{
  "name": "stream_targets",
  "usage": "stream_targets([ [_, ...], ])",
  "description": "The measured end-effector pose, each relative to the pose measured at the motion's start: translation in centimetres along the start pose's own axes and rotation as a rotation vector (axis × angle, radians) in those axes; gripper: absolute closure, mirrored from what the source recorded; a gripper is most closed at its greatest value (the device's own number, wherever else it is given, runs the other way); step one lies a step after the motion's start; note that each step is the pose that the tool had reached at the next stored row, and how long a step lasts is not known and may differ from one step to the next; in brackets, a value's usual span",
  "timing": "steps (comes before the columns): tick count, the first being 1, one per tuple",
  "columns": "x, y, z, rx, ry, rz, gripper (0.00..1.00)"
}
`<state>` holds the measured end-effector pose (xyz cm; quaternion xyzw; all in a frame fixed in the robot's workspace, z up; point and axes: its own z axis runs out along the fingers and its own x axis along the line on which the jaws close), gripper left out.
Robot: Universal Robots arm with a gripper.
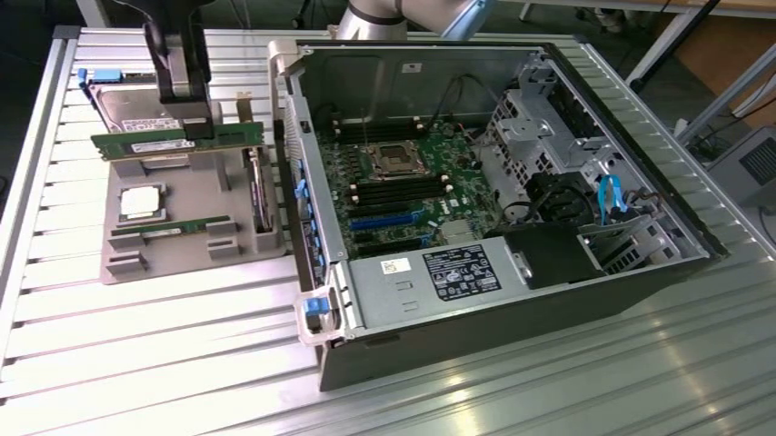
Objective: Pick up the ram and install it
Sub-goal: 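Pick up the ram and move it above insertion slot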
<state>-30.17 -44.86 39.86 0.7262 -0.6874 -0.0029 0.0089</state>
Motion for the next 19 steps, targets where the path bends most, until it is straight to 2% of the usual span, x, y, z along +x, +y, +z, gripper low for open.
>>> stream_targets([
  [19, 0.1, -1.75, 0.00, -0.0028, -0.0002, 0.000, 0.88],
])
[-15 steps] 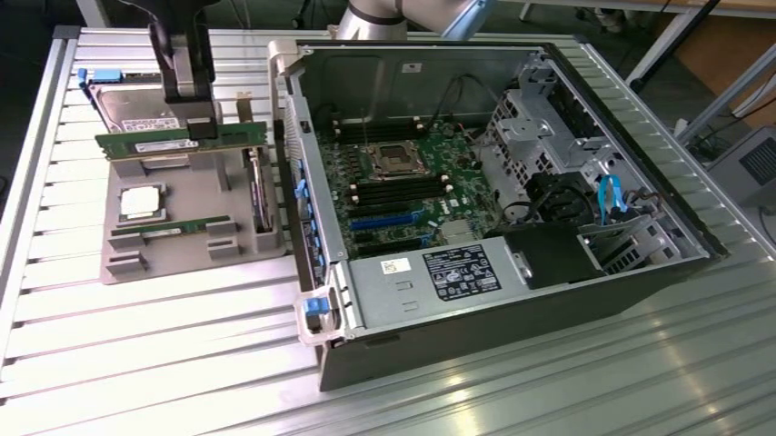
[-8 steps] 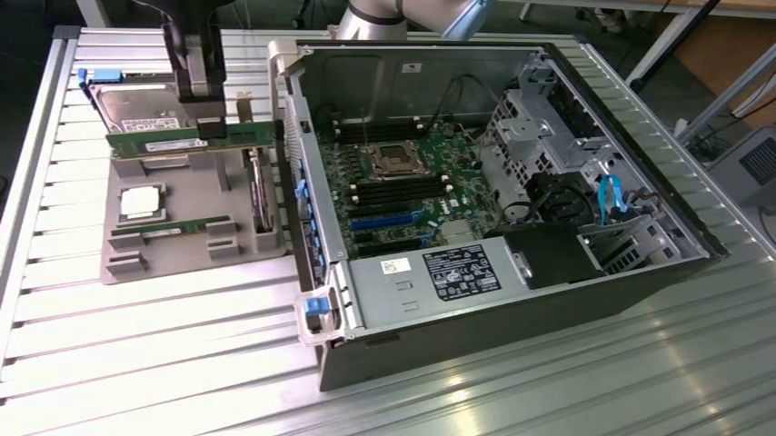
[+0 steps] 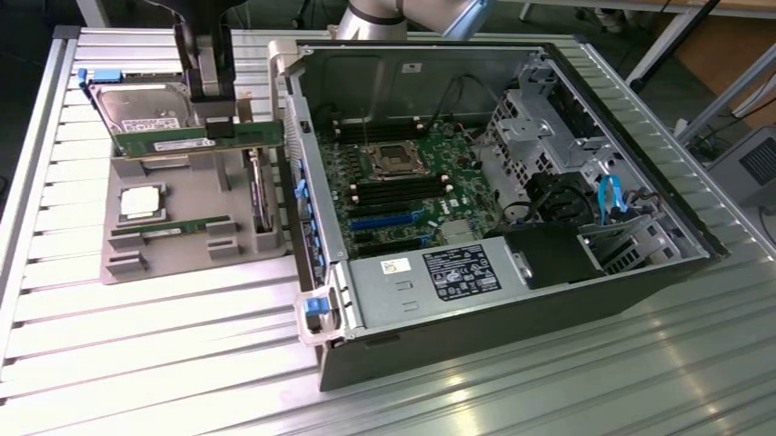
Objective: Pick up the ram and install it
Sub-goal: 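Pick up the ram and move it above insertion slot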
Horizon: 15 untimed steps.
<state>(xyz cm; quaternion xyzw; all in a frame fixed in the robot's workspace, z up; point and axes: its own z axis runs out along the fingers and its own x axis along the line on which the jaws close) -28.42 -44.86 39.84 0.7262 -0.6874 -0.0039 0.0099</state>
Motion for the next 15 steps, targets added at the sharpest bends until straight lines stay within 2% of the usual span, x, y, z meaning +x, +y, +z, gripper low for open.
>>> stream_targets([
  [15, 0.1, -1.11, -0.01, -0.0013, -0.0001, 0.000, 0.88],
])
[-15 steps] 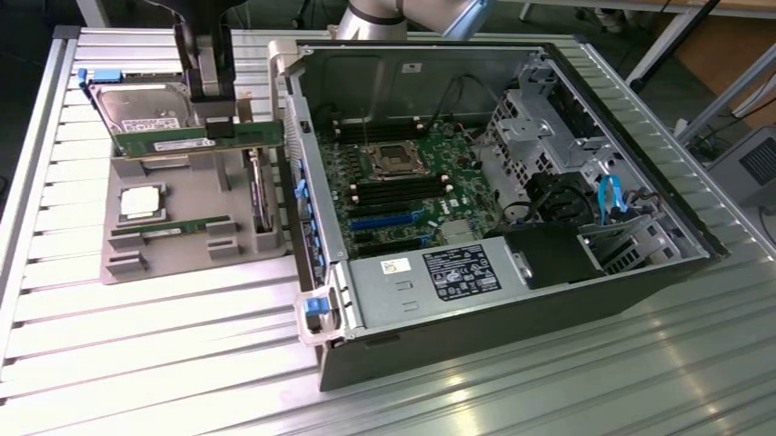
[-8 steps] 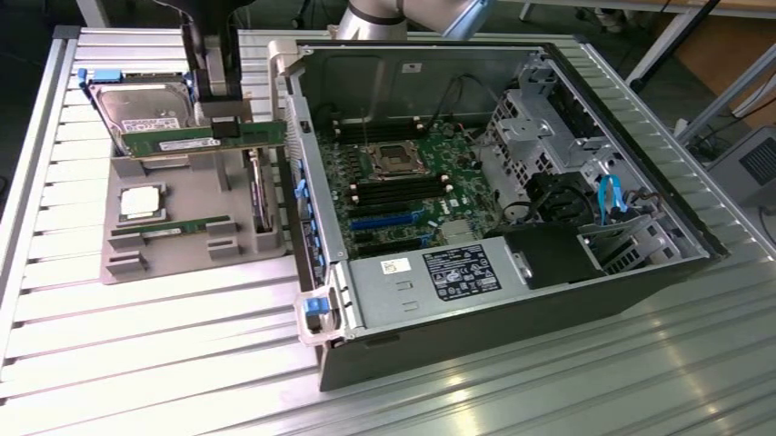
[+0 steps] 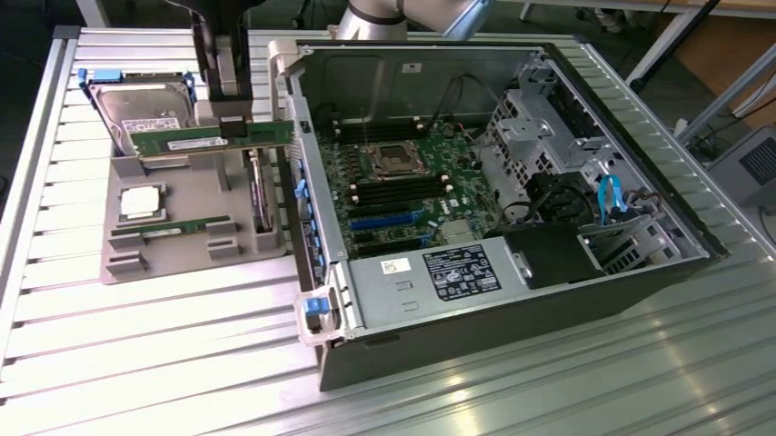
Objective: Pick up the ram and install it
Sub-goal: 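Pick up the ram and move it above insertion slot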
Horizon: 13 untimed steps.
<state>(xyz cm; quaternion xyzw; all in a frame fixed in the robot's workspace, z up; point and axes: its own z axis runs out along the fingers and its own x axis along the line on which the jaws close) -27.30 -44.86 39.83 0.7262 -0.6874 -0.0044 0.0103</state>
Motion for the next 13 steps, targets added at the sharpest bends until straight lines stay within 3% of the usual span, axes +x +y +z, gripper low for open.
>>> stream_targets([
  [13, 0.1, -1.36, -0.02, -0.0019, -0.0001, 0.000, 0.88],
])
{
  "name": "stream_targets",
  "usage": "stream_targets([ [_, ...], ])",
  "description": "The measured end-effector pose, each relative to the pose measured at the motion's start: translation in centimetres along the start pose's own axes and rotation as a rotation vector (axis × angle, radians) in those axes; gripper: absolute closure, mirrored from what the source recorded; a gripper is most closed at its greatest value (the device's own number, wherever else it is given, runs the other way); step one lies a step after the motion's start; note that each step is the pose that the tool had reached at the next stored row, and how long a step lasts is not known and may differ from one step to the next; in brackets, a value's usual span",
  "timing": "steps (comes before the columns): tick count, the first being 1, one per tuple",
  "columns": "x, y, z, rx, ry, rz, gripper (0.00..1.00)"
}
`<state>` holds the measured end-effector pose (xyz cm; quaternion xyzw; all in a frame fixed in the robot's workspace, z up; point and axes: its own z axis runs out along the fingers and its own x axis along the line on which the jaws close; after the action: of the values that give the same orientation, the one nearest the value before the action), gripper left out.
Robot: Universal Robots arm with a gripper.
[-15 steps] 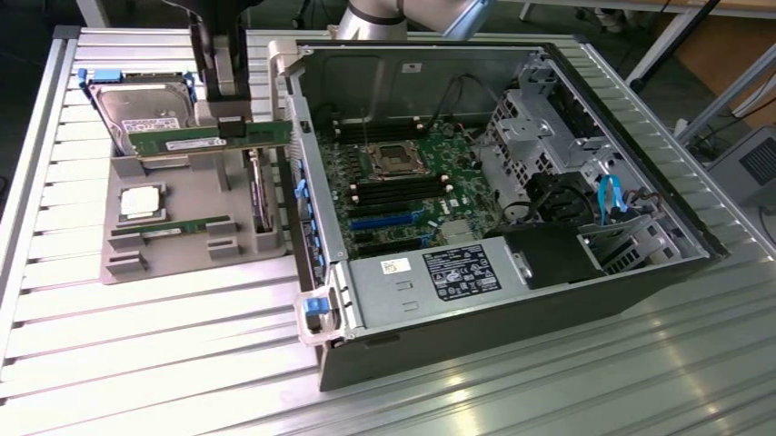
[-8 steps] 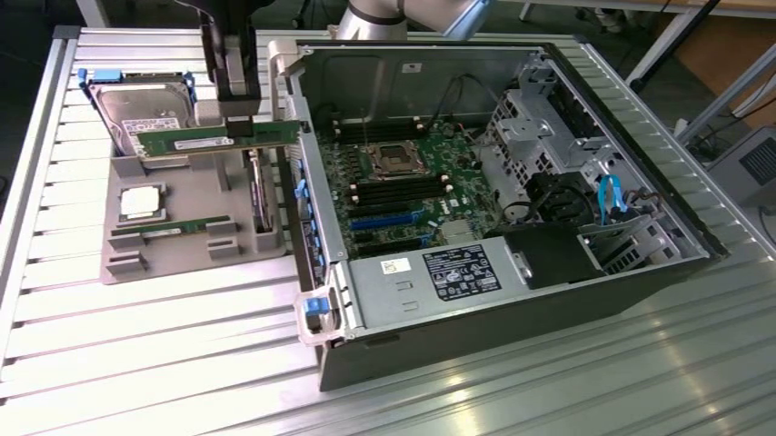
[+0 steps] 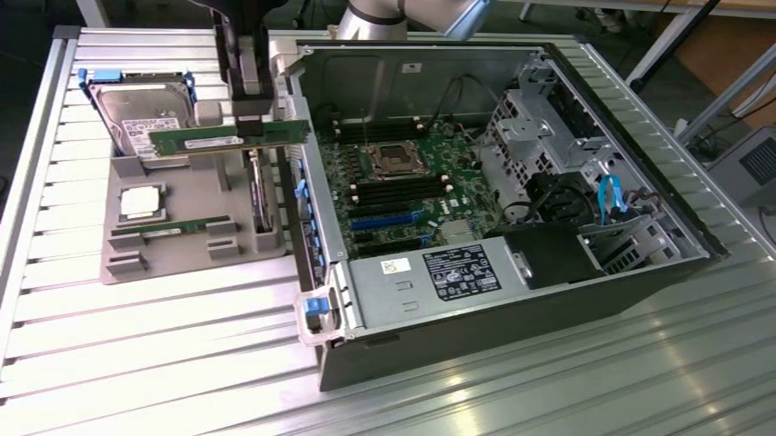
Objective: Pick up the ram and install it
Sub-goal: 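Pick up the ram and move it above insertion slot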
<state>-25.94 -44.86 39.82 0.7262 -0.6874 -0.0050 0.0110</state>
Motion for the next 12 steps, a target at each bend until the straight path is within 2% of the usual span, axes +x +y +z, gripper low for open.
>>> stream_targets([
  [12, 0.05, -0.86, -0.01, -0.0008, -0.0001, 0.000, 0.88],
])
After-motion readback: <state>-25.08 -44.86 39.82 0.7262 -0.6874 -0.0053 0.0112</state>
